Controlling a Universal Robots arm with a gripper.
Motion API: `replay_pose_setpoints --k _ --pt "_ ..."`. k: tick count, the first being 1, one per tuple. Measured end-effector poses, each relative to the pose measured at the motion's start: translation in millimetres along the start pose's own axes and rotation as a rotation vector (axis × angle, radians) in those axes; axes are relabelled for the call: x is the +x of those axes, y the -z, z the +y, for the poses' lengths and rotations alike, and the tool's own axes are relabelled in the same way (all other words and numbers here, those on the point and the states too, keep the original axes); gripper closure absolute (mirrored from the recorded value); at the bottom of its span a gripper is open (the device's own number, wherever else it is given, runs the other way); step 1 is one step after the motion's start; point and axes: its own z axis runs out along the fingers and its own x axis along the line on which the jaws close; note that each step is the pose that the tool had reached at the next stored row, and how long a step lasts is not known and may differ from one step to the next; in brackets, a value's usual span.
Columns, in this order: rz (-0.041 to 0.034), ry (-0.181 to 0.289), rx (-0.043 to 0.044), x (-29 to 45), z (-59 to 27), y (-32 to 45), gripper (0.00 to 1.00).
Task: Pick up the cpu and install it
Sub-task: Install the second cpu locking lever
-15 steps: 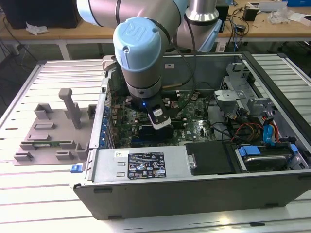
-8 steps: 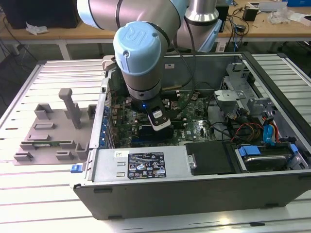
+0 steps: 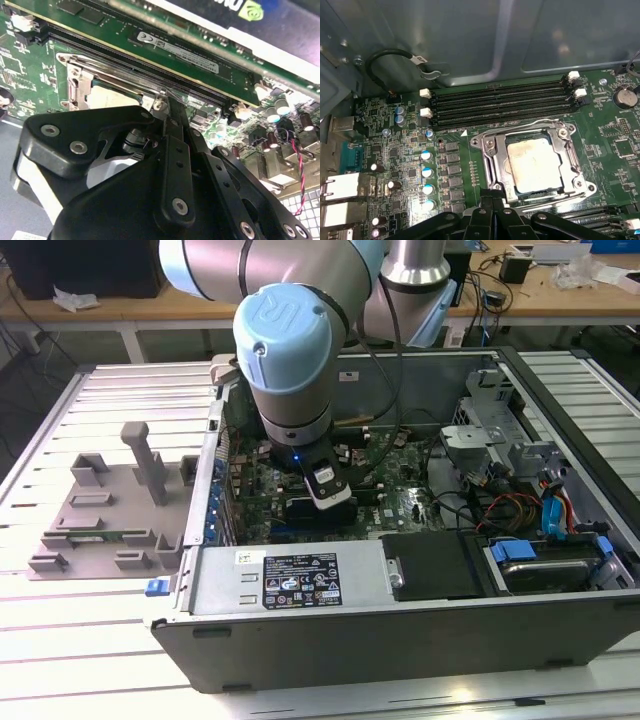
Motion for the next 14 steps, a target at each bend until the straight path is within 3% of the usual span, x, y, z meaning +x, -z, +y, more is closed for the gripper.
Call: replay_pose_setpoints --k 5,10,14 --pt "0.0000 0.000 -0.0005 0.0 0.8 1.9 0.89" --pt "0.0016 -0.001 -0.0125 0.1 0.0 -0.7 0.89" --pt "0.0018 -0.001 -0.0133 0.1 -0.5 -2.0 0.89"
